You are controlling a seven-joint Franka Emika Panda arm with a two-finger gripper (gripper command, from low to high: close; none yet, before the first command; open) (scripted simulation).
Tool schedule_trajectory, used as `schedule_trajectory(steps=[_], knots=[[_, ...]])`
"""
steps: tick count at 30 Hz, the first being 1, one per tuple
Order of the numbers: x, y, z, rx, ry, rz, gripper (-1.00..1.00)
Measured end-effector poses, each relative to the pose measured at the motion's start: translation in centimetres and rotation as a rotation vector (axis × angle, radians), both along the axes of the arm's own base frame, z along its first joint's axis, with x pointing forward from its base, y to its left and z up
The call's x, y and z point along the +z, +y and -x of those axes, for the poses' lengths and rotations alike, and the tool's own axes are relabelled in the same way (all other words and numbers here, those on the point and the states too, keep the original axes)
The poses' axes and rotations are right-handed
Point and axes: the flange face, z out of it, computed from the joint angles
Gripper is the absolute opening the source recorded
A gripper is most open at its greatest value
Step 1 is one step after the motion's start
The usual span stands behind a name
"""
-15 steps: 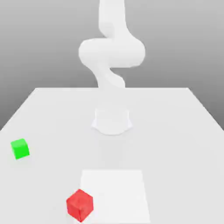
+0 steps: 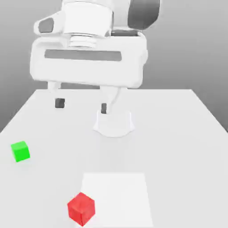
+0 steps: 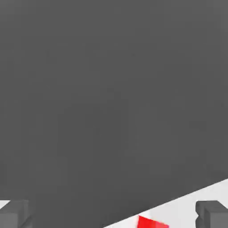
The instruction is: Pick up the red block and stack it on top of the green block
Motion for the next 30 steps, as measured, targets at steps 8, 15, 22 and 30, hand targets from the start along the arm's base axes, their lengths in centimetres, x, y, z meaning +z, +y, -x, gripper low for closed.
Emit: schedule_trajectory(steps=[8, 15, 22, 30], knots=[[-15.3, -2.4, 1.5, -0.178, 0.216, -0.086, 0.00], [-24.9, -2.6, 2.4, -0.220, 0.268, -0.109, -1.00], [-24.9, -2.6, 2.4, -0.220, 0.267, -0.109, -1.00], [-18.1, -9.8, 5.9, -0.276, 0.270, -0.096, -1.00]])
